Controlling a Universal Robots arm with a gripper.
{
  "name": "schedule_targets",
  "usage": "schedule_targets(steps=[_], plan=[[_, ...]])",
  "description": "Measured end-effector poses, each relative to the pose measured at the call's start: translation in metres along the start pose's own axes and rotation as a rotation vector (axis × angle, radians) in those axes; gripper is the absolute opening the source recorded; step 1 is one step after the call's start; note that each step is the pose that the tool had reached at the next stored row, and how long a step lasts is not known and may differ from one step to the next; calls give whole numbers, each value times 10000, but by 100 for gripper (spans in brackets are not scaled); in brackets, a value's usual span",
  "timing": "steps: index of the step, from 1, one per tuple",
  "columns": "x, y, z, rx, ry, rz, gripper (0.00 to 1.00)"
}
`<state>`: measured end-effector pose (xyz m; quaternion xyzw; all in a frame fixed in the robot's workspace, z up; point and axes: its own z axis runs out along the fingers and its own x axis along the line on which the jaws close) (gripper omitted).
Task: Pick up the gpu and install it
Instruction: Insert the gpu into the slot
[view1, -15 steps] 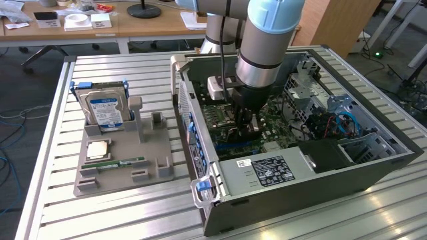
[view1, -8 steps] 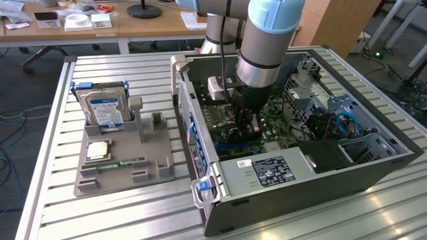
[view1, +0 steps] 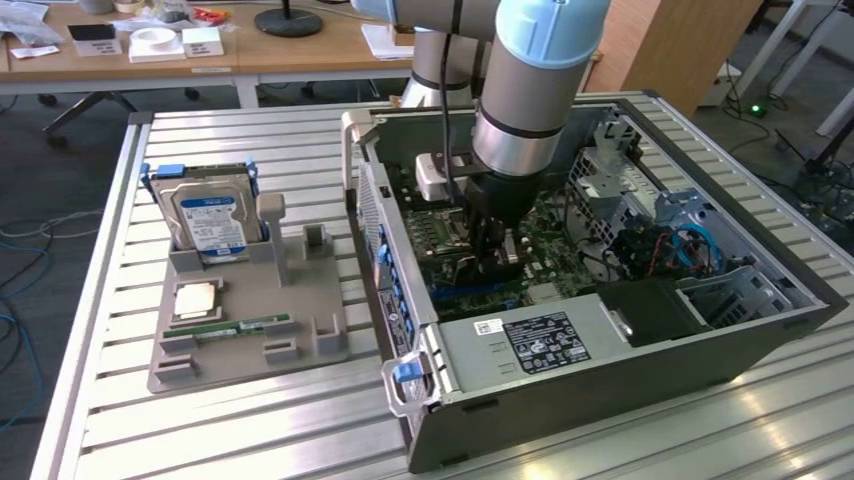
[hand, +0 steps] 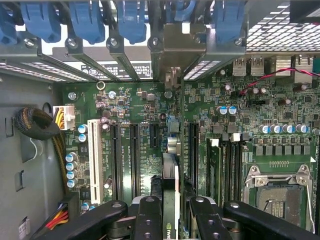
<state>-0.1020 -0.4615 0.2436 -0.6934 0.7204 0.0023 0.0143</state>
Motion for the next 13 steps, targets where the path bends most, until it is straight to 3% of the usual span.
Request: schedule_targets(steps=[13], plan=[[0,0,11,-2,2,0,26]])
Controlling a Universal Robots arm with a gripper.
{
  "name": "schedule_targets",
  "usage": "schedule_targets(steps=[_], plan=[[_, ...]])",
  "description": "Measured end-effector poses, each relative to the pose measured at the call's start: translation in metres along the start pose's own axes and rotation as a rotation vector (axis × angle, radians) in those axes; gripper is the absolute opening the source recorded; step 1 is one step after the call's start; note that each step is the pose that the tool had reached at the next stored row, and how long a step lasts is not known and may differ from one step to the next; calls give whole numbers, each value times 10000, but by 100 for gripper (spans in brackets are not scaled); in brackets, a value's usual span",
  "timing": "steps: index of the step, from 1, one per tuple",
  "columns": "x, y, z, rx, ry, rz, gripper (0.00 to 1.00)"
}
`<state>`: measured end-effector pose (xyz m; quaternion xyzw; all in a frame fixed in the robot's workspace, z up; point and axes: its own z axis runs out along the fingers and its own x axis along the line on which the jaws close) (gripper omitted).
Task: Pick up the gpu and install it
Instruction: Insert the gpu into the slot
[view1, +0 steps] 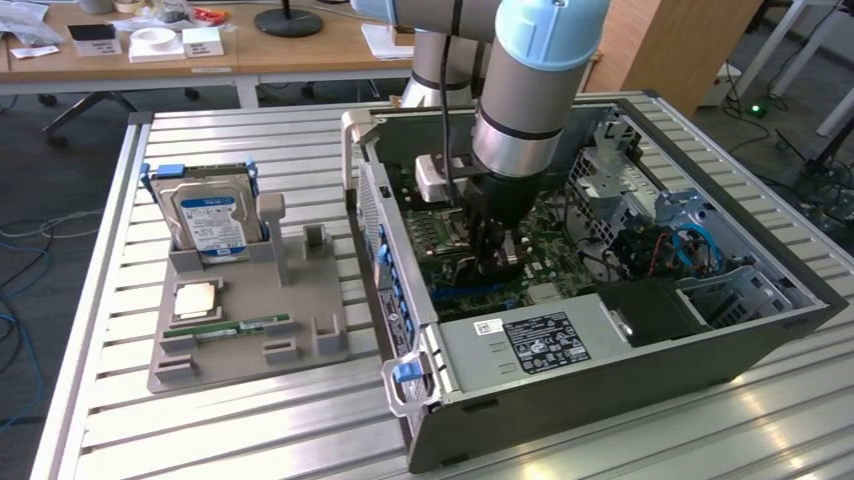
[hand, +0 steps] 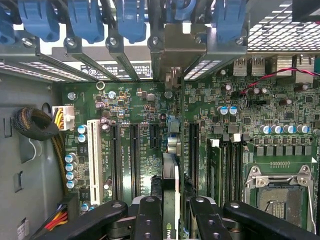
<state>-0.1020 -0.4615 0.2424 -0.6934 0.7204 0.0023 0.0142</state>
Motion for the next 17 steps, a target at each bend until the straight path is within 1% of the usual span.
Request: schedule_targets(steps=[17], plan=[[0,0,20,0,-1,0,26]])
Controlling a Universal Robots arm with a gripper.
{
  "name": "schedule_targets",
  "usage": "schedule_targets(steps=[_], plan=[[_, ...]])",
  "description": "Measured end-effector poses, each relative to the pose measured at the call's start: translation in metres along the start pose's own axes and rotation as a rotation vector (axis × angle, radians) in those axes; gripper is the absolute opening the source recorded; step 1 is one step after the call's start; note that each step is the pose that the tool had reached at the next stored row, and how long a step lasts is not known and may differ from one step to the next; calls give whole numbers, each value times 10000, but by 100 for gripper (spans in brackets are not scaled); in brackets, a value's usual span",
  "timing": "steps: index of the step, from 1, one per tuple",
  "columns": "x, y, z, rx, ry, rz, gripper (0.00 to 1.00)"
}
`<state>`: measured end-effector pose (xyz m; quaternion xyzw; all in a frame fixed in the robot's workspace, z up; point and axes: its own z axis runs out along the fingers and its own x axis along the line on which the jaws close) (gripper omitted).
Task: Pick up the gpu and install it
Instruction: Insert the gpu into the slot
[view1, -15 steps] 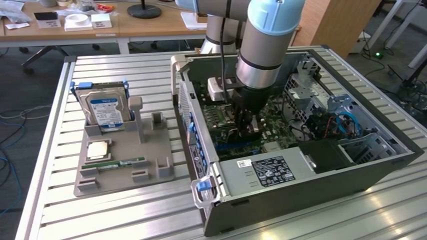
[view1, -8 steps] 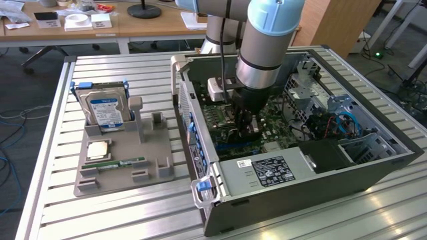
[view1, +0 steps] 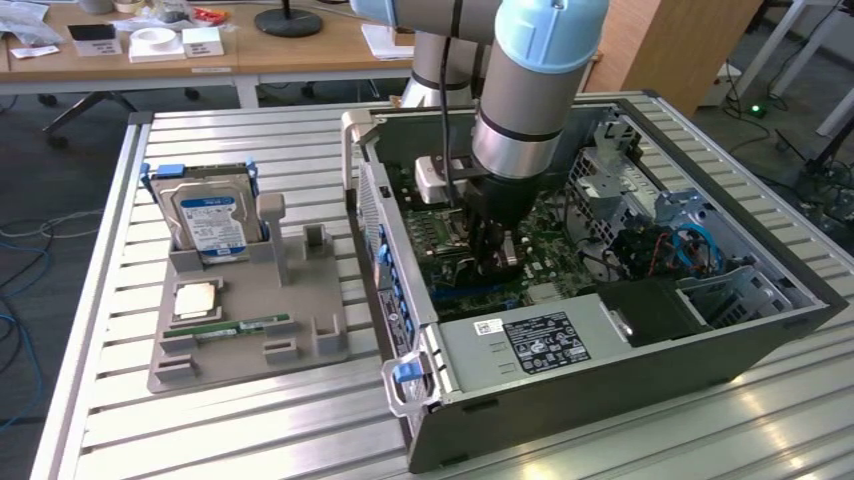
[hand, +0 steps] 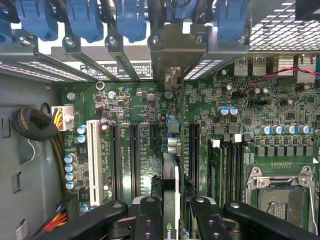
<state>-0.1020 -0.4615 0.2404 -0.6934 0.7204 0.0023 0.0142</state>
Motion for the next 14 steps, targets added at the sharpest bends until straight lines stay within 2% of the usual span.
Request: schedule_targets(steps=[14], plan=[[1,0,15,0,2,0,26]])
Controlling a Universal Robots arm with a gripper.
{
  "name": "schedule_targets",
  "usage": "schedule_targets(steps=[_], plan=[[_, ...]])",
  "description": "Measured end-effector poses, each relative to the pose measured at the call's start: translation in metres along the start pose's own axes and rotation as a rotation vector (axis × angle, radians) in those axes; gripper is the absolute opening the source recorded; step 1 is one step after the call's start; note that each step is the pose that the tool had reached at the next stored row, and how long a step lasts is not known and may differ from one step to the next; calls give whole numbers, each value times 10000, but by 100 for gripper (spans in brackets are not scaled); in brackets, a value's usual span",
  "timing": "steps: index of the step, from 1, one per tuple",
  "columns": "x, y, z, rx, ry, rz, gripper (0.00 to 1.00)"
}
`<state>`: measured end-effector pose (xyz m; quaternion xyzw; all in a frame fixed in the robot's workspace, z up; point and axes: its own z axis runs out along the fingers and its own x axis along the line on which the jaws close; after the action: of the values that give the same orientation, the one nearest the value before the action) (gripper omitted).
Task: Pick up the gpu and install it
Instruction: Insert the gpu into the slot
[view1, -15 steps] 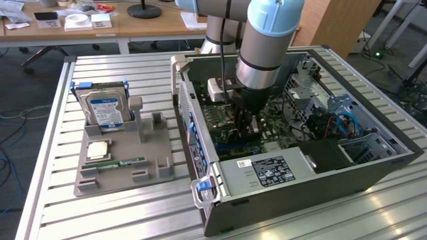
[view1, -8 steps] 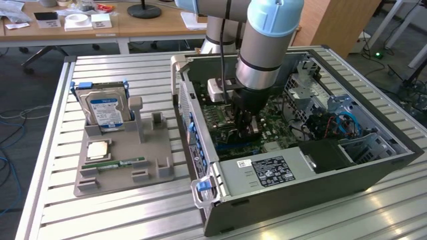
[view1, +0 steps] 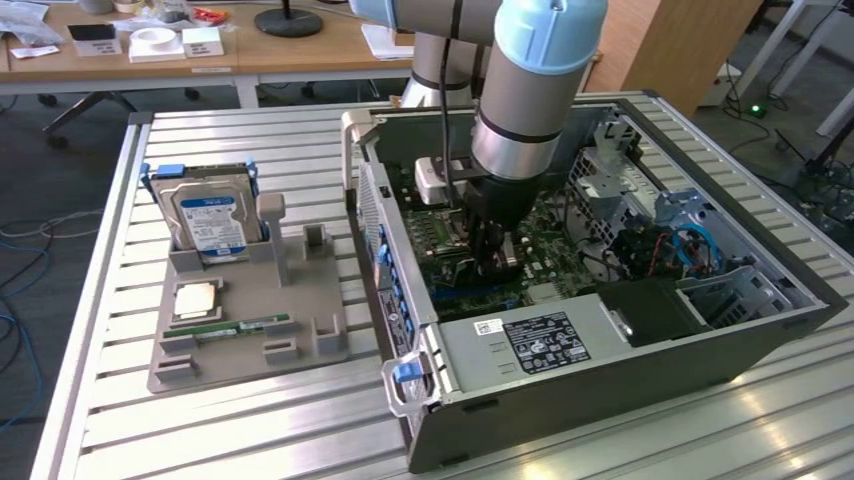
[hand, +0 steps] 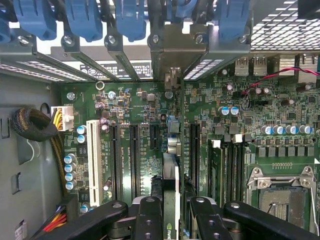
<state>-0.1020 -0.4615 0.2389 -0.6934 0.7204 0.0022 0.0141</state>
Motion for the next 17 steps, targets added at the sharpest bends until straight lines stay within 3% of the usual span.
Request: schedule_targets(steps=[17], plan=[[0,12,20,1,-2,-2,26]])
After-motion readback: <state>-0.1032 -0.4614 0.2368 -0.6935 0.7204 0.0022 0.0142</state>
